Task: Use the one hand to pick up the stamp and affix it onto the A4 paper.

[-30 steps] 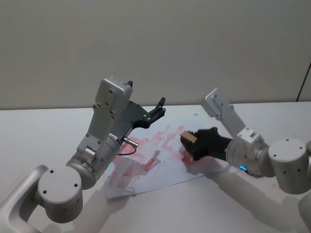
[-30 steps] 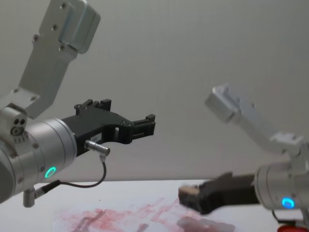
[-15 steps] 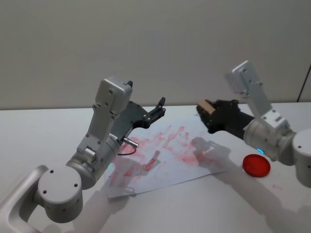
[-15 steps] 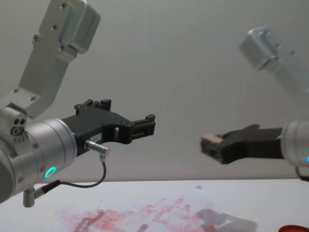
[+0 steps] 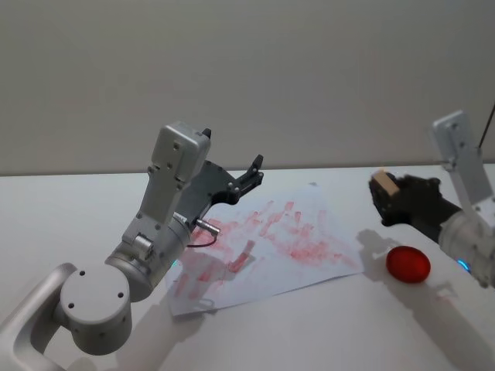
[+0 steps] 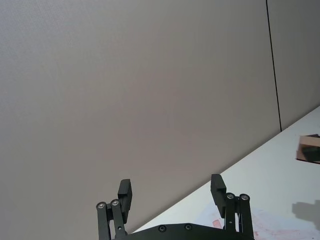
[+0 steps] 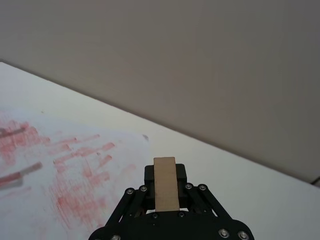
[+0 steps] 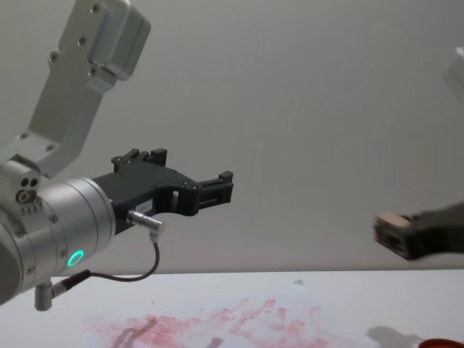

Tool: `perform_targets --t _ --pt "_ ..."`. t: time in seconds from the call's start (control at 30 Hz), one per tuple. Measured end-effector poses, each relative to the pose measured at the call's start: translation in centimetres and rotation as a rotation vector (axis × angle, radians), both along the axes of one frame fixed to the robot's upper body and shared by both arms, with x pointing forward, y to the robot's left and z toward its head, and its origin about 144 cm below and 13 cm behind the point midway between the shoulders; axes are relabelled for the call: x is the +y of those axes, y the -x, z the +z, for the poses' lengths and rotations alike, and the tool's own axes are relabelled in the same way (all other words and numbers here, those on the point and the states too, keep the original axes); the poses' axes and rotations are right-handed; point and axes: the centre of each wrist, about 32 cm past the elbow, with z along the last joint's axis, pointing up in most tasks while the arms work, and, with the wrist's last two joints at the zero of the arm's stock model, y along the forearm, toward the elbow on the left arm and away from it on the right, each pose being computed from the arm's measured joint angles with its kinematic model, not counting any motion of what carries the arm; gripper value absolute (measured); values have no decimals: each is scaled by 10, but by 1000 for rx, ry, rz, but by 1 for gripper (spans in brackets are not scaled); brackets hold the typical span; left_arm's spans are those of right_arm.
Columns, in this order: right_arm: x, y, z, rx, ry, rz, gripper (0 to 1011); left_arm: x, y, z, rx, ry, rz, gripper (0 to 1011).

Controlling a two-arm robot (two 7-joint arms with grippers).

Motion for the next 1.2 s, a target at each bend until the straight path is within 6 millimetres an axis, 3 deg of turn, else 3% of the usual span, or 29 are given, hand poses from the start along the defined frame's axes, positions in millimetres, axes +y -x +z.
perform_targets --t 0.43,1.2 --pt "-19 24 -22 120 -2 -102 219 0 0 0 0 0 0 1001" --pt "-25 29 -41 219 16 -122 219 0 0 0 0 0 0 1001"
